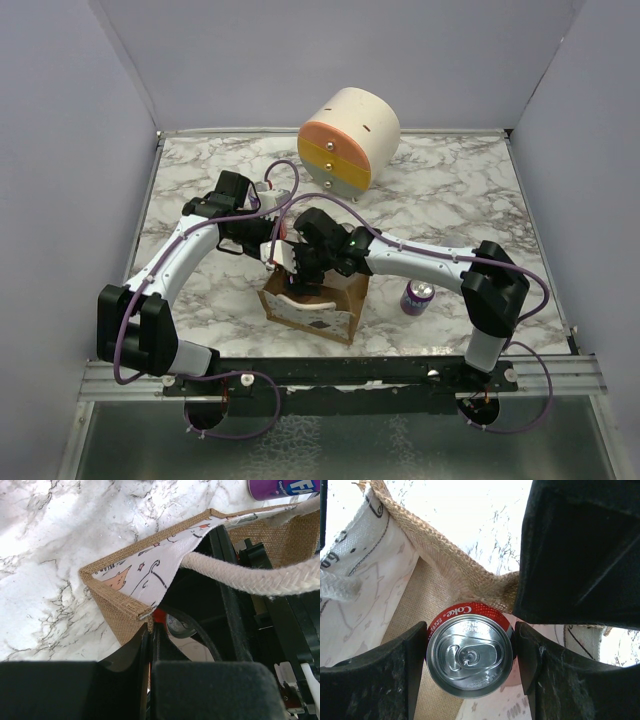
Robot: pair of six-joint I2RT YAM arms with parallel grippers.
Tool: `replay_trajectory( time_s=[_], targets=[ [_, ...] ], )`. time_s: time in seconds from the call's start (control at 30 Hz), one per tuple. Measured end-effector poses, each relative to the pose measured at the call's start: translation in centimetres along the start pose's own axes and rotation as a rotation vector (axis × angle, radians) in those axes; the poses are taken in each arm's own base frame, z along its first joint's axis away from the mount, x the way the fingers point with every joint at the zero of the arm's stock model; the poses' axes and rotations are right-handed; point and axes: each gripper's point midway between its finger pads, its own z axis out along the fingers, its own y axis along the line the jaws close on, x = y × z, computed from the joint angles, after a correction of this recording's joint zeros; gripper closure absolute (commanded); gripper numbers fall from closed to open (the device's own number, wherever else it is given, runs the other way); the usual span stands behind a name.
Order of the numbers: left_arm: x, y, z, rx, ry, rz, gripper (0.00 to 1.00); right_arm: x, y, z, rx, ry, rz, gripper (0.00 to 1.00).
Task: Place the beverage into the canvas bag
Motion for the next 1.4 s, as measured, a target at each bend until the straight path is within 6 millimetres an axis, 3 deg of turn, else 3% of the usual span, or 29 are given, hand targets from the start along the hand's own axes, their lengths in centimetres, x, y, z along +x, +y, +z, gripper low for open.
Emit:
replay_trajectory(
  time_s=[0.23,0.8,1.1,1.4],
  targets=[
    [0.0,0.2,0.0,-0.01,-0.001,0.0,1.0,0.1,-0.2,0.0,0.005,0.002,-0.01,0.2],
    [0.0,0.1,-0.1,-0.018,-0.006,-0.017,0.98,-0.5,0.1,-0.7,-0.021,-0.005,-0.041,0.19],
    [0.1,-0.4,-0.1,0.013,-0.01,-0.02,0.86,-2.9,0.7,-3.3,-0.038,-0.08,-0.101,0.19],
    [0.2,-0.7,-0.1,0.029,-0.008,-0.019,0.7,-3.8,1.2,-5.2,-0.044,-0.099,-0.129,0.21]
  ],
)
